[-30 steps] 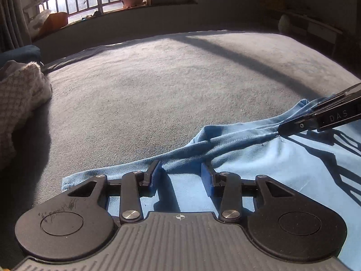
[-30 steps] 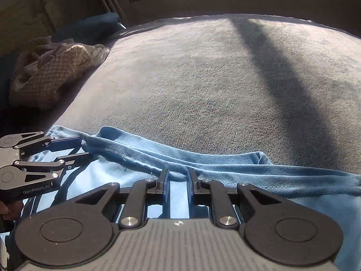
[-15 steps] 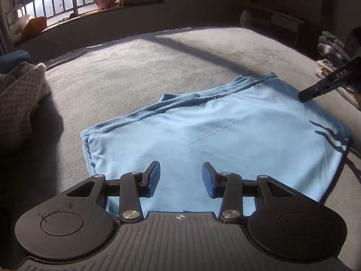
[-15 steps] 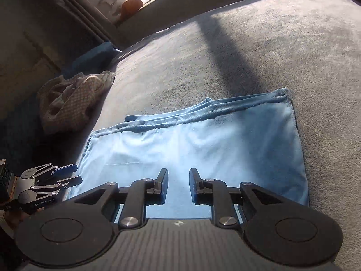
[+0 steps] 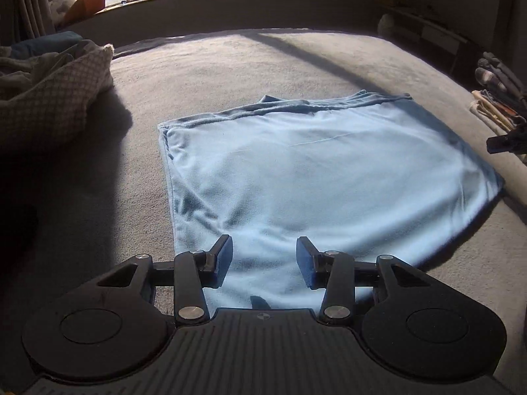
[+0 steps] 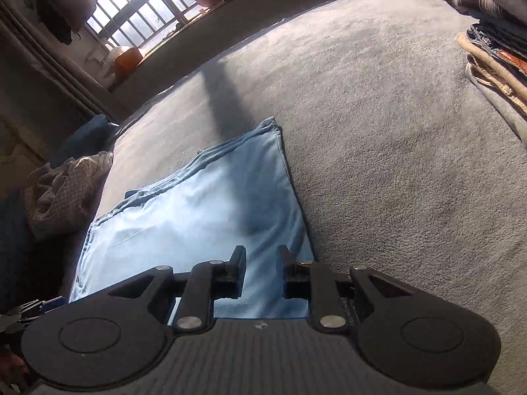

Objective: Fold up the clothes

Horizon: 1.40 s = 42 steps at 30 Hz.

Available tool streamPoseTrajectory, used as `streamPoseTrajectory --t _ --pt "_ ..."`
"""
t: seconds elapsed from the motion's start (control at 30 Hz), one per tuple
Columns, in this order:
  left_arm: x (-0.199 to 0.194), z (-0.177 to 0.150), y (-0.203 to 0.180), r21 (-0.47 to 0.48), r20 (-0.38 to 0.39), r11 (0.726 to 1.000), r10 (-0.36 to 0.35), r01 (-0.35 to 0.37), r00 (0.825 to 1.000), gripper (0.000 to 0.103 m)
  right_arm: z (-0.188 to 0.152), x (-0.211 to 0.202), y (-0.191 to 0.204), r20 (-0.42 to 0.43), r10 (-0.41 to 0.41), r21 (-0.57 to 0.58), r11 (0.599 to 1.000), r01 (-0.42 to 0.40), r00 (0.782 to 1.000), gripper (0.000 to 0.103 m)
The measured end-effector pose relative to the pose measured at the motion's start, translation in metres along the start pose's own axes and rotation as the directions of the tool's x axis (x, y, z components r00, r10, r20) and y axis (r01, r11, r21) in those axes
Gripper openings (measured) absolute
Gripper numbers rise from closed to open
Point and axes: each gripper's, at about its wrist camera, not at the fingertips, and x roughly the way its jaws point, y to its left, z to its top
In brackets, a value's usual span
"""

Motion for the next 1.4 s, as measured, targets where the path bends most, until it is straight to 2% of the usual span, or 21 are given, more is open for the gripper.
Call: streamPoseTrajectory --t 0.1,0.17,0.3,0.37,0.53,0.7,0.97,1.1,1.4 --pt "0.005 -0.024 0.001 -0.034 -0.055 0.999 0.039 -0.041 0.998 0.043 -0.019 0.009 -0.006 -0.058 -0.084 -0.023 0.996 0.083 0.995 0.022" --pt "-0.001 -0.032 0.013 -0.109 -0.05 0.993 0.027 -0.032 0.998 0.043 -0.029 0.0 -0.036 -0.039 -0.076 0.12 0.99 0.08 0.996 0.018" --pt "-0.017 -0.044 0.038 -0.277 -0.018 0.961 -0.015 0.01 1.0 0.044 -0.035 -0.026 -0.066 0.021 -0.124 0.303 0.946 0.112 0.992 0.022" --pt "-0.025 -0.047 0.043 -0.311 -0.015 0.951 -0.007 0.002 1.0 0.048 -0.035 -0.035 -0.064 0.037 -0.125 0.307 0.946 0.108 0.991 0.022" --pt "-0.032 -0.059 0.041 -0.334 -0.016 0.943 -0.009 0.003 1.0 0.051 -0.033 -0.04 -0.041 0.073 -0.072 0.276 0.96 0.05 0.995 0.023" --pt "-0.035 -0.064 0.039 -0.372 0.002 0.928 -0.016 0.016 1.0 0.051 -0.031 -0.029 -0.016 0.057 -0.03 0.24 0.971 0.016 0.998 0.023" --pt "-0.042 -0.061 0.034 -0.326 0.027 0.945 0.006 0.003 1.0 0.051 -0.033 -0.015 0.014 0.033 0.016 0.209 0.978 -0.022 0.999 0.023" --pt "-0.038 -0.062 0.032 -0.31 0.008 0.951 0.013 -0.009 1.0 0.051 -0.035 -0.01 0.023 0.023 0.005 0.174 0.985 -0.009 1.0 0.023" --pt "-0.037 -0.067 0.037 -0.309 -0.009 0.951 0.026 -0.027 1.0 0.051 -0.041 -0.009 0.014 0.023 -0.106 0.139 0.985 0.102 0.994 0.023"
